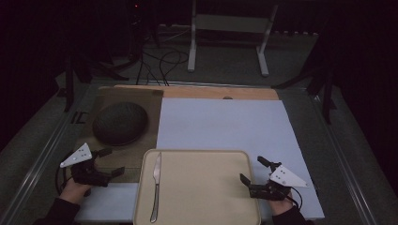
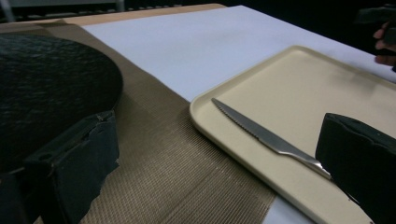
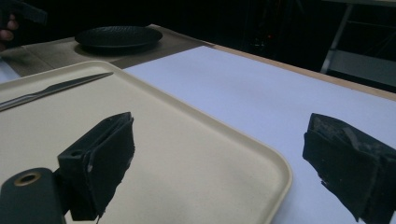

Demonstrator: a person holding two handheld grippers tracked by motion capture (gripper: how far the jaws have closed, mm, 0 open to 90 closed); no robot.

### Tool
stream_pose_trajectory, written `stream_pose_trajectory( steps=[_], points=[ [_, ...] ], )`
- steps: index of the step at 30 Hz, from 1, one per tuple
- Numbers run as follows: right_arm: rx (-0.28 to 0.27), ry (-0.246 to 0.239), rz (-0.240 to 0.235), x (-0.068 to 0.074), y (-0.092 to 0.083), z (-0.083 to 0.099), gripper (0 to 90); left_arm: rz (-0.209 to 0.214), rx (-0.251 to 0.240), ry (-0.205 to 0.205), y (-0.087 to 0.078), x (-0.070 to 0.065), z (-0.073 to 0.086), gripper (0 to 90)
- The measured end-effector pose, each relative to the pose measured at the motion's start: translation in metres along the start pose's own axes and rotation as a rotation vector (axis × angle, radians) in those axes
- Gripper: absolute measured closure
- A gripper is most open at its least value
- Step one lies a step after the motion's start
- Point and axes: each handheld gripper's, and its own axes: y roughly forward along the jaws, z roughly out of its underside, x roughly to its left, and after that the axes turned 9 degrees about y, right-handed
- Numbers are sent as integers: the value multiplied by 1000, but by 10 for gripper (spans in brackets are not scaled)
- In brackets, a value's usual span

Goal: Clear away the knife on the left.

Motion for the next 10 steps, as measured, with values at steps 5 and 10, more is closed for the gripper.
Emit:
stream_pose_trajectory(
  steps=[5, 10],
  points=[
    [0, 1, -1, 0, -1, 0, 88, -5, 6, -12, -2, -2, 6, 1],
    [2, 2, -1, 0, -1, 0, 88, -15, -13, -30, -1, -2, 7, 1]
  ],
)
